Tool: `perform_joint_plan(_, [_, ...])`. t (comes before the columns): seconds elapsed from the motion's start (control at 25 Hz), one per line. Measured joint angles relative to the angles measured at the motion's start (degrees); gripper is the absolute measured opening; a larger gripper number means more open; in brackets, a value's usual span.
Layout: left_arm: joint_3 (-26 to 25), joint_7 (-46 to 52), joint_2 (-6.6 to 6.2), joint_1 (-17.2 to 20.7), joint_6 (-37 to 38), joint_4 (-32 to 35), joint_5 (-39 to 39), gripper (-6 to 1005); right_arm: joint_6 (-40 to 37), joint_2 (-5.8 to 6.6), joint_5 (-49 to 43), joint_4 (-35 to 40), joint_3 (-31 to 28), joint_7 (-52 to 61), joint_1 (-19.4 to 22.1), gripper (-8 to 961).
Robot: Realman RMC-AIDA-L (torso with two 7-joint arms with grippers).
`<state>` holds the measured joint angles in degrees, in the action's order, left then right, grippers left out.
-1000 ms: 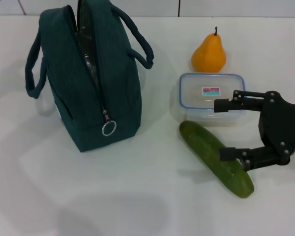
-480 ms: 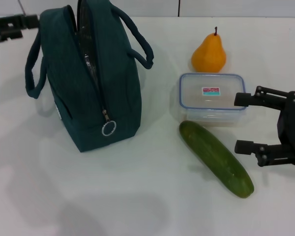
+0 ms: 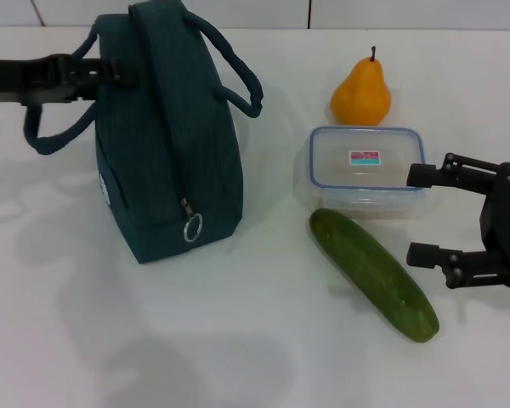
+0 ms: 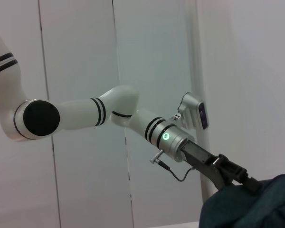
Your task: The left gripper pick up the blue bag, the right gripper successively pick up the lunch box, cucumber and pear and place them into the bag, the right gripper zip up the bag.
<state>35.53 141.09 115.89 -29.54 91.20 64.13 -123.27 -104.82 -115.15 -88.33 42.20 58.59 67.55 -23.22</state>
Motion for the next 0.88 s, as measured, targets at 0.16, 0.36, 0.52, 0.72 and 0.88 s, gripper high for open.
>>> perform_joint_plan(0.16, [0.0,1.1,0.07,-0.5,0.2,0.8,0.5,855,0.2,0.05,0.0,-0.1,-0.3,-0.1,0.2,862])
perform_joint_plan(0.36, [0.0,0.0,1.00,-0.3,0.0,3.4,0.0,842,0.3,0.05,0.0,-0.3,-1.5,-0.1,0.4,861])
perform_joint_plan(0.52, [0.6,-11.0,3.32,1.3,-0.1,5.8,2.8,832,0.3,0.04,0.0,-0.7,-2.5,-0.1,0.4,861])
perform_joint_plan(0.72, [2.2,-13.7,3.00,1.8,-0.3,2.9,4.6,789,0.3,0.09,0.0,-0.8,-2.9,-0.2,0.4,860])
perform_joint_plan(0.88, [2.1,-11.6,2.51,1.0,-0.4,1.0,3.2,662,0.3,0.11,0.0,-0.8,-2.9,-0.2,0.3,860])
